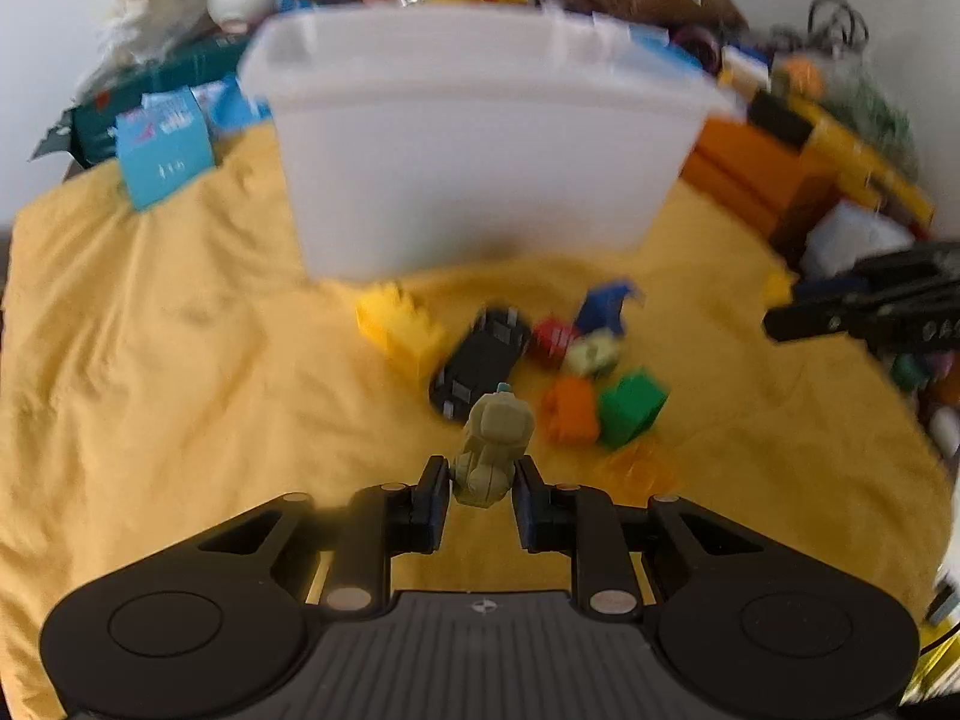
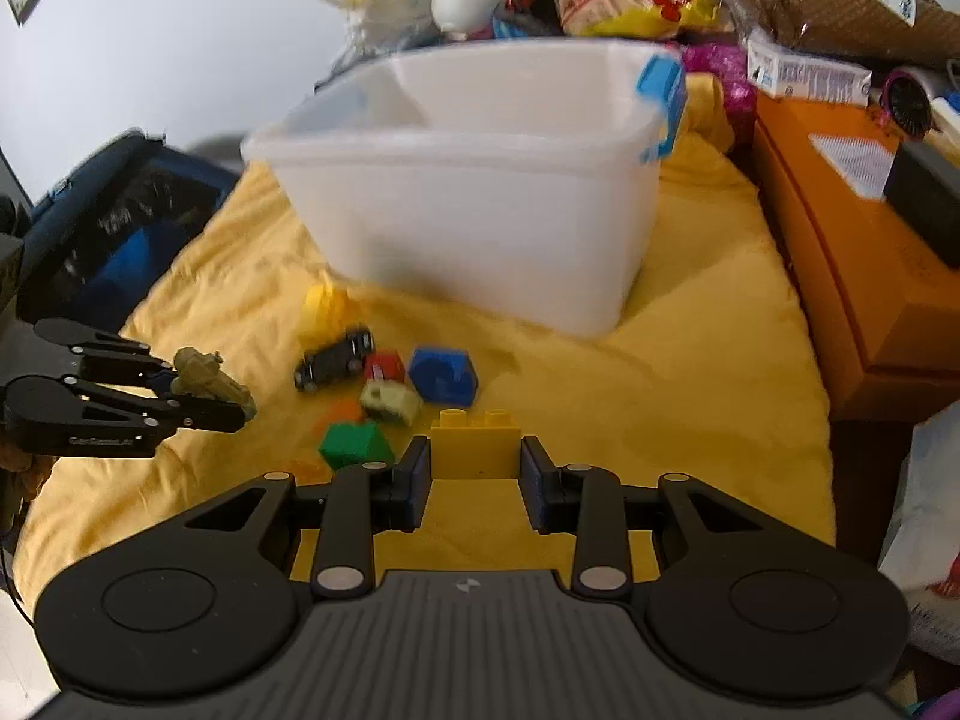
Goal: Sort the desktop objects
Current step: 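Drop the yellow brick into the bin with the right tool while the left tool drops the dinosaur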
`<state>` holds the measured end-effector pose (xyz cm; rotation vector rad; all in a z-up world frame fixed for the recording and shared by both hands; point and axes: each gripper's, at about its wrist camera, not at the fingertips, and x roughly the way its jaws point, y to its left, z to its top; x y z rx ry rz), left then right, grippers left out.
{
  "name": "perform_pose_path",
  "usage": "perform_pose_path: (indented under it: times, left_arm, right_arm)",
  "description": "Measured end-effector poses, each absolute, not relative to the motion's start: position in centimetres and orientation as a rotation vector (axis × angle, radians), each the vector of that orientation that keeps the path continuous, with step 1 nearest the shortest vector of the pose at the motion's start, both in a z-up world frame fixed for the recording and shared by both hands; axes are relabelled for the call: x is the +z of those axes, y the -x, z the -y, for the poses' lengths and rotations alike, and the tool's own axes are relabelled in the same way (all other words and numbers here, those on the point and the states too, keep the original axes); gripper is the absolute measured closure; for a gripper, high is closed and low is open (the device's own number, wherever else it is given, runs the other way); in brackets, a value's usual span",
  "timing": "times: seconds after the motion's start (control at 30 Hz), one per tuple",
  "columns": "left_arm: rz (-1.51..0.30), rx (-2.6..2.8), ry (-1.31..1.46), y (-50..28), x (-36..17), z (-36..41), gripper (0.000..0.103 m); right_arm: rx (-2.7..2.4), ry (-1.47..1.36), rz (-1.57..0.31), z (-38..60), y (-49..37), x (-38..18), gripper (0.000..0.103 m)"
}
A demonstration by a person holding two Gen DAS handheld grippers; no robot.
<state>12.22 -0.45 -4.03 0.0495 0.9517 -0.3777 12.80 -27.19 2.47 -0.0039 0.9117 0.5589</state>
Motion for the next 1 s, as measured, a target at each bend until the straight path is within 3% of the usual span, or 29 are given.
perform_pose_path:
  times: [0.3,0.5,1.0]
  left_arm:
    - [-0.806,-0.365,0.052,-16.2,7.4,0.4,0.077]
    - [-0.785,-0.346,0.065,-20.2,11.8,1.2,0.077]
    - [-0.861,-0.298,0.055,-26.1,11.6,1.6,0.077]
  right_arm:
    - [0.561,-0.043,-0.755,27.3,-18.0,11.8,0.068]
    - [0.549,-0.05,-0.753,26.3,-21.6,15.9,0.068]
    - [0.528,-0.017,-0.844,24.7,-26.4,14.9,0.068]
